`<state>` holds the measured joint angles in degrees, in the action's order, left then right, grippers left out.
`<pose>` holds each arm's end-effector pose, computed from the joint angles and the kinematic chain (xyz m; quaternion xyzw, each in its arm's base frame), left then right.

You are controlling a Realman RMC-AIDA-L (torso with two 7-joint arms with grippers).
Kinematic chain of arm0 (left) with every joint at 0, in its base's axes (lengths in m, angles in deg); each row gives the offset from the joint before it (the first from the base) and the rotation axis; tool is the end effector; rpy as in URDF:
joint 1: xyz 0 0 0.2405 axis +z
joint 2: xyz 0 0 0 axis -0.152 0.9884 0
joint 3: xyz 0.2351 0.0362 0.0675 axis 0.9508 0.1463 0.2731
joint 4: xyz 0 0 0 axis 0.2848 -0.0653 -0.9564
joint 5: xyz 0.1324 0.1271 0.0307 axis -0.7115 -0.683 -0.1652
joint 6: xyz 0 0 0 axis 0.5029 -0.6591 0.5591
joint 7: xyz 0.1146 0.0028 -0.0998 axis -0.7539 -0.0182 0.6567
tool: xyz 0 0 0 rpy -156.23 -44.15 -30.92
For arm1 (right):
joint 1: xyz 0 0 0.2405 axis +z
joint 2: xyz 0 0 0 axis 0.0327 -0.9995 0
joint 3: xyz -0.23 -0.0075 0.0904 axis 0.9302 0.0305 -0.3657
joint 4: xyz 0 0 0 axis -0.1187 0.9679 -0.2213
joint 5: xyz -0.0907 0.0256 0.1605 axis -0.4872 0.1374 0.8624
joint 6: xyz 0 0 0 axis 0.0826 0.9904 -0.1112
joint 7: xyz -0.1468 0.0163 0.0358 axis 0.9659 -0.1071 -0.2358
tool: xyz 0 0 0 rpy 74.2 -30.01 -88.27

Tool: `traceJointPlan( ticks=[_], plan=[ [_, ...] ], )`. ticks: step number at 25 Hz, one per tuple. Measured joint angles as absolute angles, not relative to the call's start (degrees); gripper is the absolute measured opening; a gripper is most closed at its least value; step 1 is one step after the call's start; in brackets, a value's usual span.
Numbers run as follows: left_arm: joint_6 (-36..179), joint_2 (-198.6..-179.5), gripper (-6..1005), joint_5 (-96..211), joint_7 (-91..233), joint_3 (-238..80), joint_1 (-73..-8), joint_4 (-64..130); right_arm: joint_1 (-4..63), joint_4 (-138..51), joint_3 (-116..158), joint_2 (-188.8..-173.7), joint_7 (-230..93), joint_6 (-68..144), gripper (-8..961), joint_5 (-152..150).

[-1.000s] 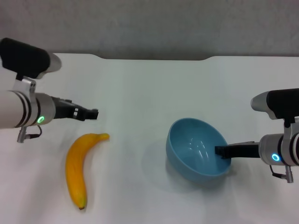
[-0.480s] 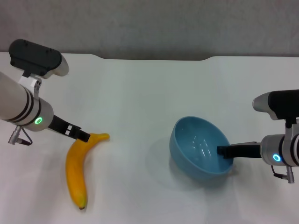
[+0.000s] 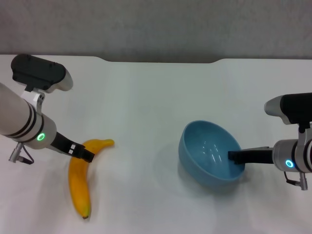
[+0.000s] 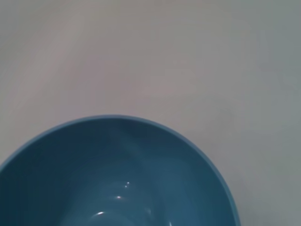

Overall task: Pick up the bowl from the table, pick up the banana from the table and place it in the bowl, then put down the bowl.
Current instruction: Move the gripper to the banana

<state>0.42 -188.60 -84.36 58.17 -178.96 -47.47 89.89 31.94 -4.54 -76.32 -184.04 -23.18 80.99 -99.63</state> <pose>-0.2450 0.3804 -0.0062 -0.8098 -0.4641 0.1594 0.3217 0.2758 0.3703 -0.0546 -0.8222 0.4809 0.0288 0.3033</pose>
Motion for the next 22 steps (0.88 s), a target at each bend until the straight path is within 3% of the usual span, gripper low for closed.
traceJointPlan(
  ticks=[22],
  plan=[
    [2.84,-190.03,883,-83.84,58.19,-179.0,-45.48,89.87,32.9,3.26,-75.74,-183.83,-23.01,81.37,36,-100.98]
  ],
)
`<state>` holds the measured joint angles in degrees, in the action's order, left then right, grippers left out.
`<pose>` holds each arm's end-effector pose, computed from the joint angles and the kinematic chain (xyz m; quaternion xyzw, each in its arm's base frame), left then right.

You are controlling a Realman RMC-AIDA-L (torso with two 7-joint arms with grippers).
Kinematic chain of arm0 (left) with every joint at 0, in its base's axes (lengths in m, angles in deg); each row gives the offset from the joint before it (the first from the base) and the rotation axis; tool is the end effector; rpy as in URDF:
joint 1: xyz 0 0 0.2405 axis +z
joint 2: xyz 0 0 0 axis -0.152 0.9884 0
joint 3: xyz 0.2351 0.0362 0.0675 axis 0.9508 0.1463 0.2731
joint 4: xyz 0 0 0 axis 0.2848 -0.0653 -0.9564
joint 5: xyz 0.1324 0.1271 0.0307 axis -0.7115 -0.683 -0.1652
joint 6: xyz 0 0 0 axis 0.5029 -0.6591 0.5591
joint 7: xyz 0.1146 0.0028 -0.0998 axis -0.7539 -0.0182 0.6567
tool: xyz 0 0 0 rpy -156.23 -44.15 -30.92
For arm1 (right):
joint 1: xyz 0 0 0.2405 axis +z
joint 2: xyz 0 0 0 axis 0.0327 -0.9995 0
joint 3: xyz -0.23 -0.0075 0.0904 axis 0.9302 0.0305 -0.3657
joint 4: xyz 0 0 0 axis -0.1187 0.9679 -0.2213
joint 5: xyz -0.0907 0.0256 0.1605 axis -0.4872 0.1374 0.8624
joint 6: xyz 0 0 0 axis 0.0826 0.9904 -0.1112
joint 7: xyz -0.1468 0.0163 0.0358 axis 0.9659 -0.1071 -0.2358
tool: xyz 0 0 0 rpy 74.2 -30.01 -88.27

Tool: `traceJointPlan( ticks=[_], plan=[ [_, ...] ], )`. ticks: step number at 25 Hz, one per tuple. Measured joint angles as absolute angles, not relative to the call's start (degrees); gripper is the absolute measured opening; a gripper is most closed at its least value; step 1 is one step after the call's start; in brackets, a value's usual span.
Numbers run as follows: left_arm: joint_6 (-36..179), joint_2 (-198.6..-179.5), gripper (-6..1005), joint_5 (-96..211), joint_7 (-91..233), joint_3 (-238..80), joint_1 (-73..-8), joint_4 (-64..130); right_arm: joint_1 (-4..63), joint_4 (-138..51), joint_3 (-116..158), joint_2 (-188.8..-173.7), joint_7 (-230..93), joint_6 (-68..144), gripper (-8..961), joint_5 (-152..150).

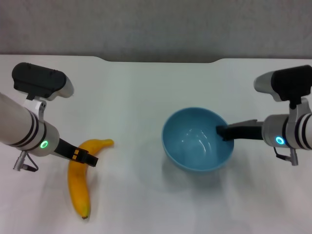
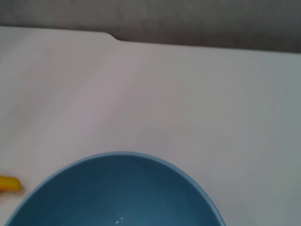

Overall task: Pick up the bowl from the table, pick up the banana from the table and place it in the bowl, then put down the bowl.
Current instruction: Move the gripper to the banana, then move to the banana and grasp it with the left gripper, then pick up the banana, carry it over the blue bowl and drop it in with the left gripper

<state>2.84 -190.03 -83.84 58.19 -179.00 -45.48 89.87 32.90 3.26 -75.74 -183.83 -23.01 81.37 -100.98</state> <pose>-0.2500 0.3736 -0.0163 -0.8074 -0.4754 0.1425 0.3192 0.2345 0.3905 -0.0451 -0.8519 0.4164 0.0605 0.3118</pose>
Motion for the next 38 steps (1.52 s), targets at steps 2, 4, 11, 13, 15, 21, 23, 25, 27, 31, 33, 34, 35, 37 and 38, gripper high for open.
traceJointPlan(
  ticks=[2,4,11,13,15,21,23,25,27,31,33,34,35,37,38],
  plan=[
    [3.23,-190.1,883,-83.84,58.2,-179.06,-45.27,89.64,32.91,4.47,-75.32,-183.84,-23.16,81.48,35,-101.1],
    [3.6,-190.17,882,-83.86,58.31,-179.13,-45.18,89.27,32.9,5.11,-75.02,-183.85,-23.21,81.61,34,-101.11],
    [4.9,-190.35,881,-83.9,59.83,-179.0,-44.72,88.44,32.86,5.77,-74.87,-183.86,-23.25,81.66,34,-101.11],
    [5.34,-190.35,880,-83.89,60.4,-178.97,-44.62,88.2,32.86,5.8,-74.87,-183.86,-23.26,81.66,34,-101.1],
    [5.81,-190.35,880,-83.88,61.1,-178.93,-44.57,87.7,32.85,5.88,-74.84,-183.86,-23.25,81.66,34,-101.1],
    [6.66,-190.36,879,-84.1,62.59,-178.9,-44.74,86.01,32.8,6.33,-74.8,-183.86,-23.2,81.64,34,-101.06],
    [6.82,-190.39,878,-84.15,62.66,-178.9,-44.85,85.5,32.77,6.51,-74.8,-183.88,-23.17,81.63,34,-101.05],
    [7.07,-190.4,874,-84.15,62.66,-178.86,-44.85,85.4,32.73,6.61,-74.81,-183.92,-23.13,81.59,34,-101.03],
    [7.22,-190.41,867,-84.15,62.67,-178.78,-44.85,85.39,32.65,6.65,-74.82,-183.97,-23.09,81.56,34,-101.02],
    [7.4,-190.43,821,-84.17,62.66,-178.48,-44.79,85.39,32.53,6.65,-74.84,-183.96,-23.07,81.39,34,-101.01],
    [7.49,-190.43,751,-84.25,62.72,-178.22,-44.71,85.39,32.51,6.67,-74.83,-183.95,-23.07,81.35,34,-101.01],
    [7.51,-190.43,716,-84.26,62.74,-178.17,-44.69,85.38,32.5,6.68,-74.84,-183.95,-23.06,81.33,34,-101.01],
    [7.53,-190.43,681,-84.28,62.75,-178.15,-44.67,85.39,32.5,6.7,-74.84,-183.95,-23.06,81.3,34,-101.01],
    [7.67,-190.43,632,-84.29,62.76,-178.1,-44.67,85.38,32.49,6.7,-74.84,-183.95,-23.06,81.26,35,-101.01],
    [7.81,-190.43,608,-84.3,62.76,-178.07,-44.66,85.39,32.48,6.7,-74.84,-183.95,-23.06,81.24,35,-101.01]
  ],
)
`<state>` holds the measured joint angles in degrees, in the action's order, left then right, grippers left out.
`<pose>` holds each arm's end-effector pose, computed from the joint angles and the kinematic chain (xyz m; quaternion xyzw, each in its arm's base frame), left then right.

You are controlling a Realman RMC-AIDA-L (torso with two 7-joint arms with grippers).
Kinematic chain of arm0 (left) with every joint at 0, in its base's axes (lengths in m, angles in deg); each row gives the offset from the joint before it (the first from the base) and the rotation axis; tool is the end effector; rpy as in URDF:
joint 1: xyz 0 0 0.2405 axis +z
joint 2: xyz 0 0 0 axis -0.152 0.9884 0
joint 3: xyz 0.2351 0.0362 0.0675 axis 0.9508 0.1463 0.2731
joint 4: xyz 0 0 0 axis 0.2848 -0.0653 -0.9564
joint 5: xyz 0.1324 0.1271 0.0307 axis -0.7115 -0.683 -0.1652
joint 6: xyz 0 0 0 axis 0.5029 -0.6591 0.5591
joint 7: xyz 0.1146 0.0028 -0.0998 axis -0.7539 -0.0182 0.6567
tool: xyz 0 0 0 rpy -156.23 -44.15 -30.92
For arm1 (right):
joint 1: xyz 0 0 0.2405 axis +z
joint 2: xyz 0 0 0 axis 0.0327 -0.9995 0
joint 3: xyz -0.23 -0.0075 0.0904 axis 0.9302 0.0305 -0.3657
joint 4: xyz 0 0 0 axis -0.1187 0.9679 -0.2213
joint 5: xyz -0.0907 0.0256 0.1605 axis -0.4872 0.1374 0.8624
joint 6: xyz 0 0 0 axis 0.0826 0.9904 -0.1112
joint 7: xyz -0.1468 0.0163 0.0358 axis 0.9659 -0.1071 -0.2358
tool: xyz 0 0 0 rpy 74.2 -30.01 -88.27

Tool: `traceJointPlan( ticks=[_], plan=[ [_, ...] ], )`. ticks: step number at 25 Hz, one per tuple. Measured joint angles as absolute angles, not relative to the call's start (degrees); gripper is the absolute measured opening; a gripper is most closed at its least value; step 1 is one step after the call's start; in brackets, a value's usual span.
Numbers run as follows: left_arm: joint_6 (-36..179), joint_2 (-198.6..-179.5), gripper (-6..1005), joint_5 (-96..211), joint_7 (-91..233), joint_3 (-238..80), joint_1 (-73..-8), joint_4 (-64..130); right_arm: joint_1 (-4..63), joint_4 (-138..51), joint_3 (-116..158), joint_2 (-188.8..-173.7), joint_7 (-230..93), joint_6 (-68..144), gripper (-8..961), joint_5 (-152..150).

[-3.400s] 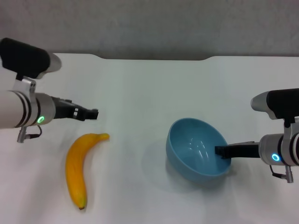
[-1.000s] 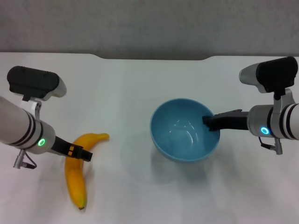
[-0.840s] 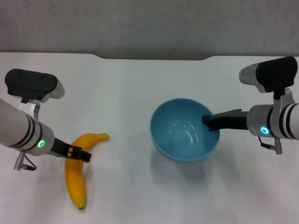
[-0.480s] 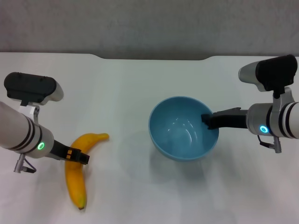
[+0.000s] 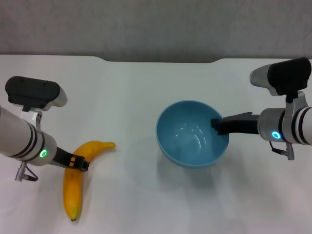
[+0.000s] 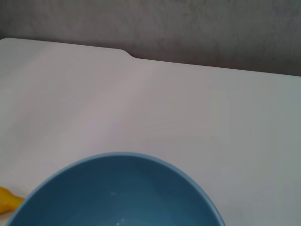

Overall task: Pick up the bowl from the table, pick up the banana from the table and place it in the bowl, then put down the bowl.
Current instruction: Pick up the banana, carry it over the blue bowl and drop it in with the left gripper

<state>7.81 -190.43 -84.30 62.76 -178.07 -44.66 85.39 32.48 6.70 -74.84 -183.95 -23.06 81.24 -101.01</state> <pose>-0.2688 0.3693 -0.0242 -0.7783 -0.5144 0.1337 0.3343 0.2195 0.3930 -0.0437 -0.8609 0.3946 0.0747 0.3125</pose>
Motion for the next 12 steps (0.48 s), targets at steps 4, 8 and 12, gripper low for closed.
traceJointPlan(
  ticks=[4,8,12],
  plan=[
    [8.06,-190.42,534,-83.87,62.61,-178.25,-44.58,87.17,32.29,6.4,-74.85,-183.93,-23.06,81.2,35,-101.01],
    [8.55,-190.12,532,-81.76,61.38,-179.0,-44.65,91.43,32.17,6.36,-75.1,-183.84,-23.11,81.52,35,-101.01],
    [9.56,-190.02,530,-75.41,56.7,-181.06,-44.92,95.73,32.57,6.57,-75.35,-183.68,-23.06,81.92,35,-101.01]
  ],
)
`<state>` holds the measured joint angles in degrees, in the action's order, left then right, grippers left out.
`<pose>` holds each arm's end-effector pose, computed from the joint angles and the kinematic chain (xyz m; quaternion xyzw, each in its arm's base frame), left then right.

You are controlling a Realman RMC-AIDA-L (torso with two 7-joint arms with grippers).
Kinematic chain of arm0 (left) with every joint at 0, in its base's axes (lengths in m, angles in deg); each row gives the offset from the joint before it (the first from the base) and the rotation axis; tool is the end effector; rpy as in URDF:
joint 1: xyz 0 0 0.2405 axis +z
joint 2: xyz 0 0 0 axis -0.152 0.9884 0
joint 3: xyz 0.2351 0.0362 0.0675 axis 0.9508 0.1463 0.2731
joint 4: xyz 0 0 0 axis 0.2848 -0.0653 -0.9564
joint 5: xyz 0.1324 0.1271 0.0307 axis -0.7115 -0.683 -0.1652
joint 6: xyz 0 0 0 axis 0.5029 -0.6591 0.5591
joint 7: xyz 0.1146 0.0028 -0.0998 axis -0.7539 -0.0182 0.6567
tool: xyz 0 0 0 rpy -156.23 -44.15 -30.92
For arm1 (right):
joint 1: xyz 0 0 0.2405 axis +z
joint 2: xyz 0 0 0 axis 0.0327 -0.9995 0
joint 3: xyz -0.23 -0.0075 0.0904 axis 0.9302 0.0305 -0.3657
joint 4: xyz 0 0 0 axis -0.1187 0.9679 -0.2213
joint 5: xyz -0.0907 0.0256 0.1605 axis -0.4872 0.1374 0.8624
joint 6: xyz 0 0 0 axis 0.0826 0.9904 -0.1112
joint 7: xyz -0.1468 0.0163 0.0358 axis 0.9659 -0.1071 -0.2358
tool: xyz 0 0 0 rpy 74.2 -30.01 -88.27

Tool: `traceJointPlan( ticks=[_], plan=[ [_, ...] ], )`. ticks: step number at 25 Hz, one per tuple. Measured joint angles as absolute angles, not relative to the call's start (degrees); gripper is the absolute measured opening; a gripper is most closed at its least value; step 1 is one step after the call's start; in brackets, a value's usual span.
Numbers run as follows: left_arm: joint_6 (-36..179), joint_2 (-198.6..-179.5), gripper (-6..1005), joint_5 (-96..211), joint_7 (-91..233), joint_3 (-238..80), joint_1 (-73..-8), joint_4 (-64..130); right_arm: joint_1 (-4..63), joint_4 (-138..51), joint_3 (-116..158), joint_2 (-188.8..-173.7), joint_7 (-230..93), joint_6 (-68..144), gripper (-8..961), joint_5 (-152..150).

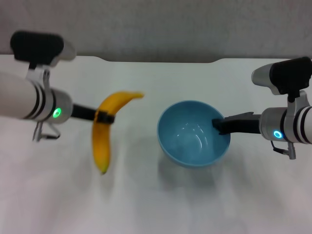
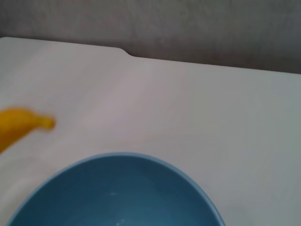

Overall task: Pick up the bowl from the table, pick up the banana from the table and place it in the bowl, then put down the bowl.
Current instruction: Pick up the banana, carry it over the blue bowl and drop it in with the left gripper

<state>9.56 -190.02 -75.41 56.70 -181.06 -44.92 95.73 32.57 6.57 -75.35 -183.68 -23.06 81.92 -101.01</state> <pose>-0.2072 0.3976 -0.0056 -0.8217 -0.4589 0.0120 0.3376 0.2208 0.3935 -0.0415 -0.8603 0.3972 0.0736 0.3111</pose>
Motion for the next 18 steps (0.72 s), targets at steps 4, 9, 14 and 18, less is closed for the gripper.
traceJointPlan(
  ticks=[4,9,14,18],
  plan=[
    [9.92,-190.26,528,-65.67,49.76,-183.2,-44.44,100.75,33.17,6.3,-75.15,-183.69,-23.52,82.68,35,-100.97],
    [12.46,-190.43,529,-56.25,43.92,-183.02,-43.6,104.66,33.81,6.19,-74.89,-183.87,-23.61,82.57,35,-100.94],
    [14.64,-190.62,527,-46.42,38.52,-182.25,-42.53,105.01,34.79,6.04,-74.62,-184.16,-24.1,82.25,35,-100.43],
    [18.24,-190.71,538,-38.5,33.6,-179.63,-40.69,104.29,36.14,6.01,-73.38,-184.22,-24.85,81.87,35,-98.84]
  ],
)
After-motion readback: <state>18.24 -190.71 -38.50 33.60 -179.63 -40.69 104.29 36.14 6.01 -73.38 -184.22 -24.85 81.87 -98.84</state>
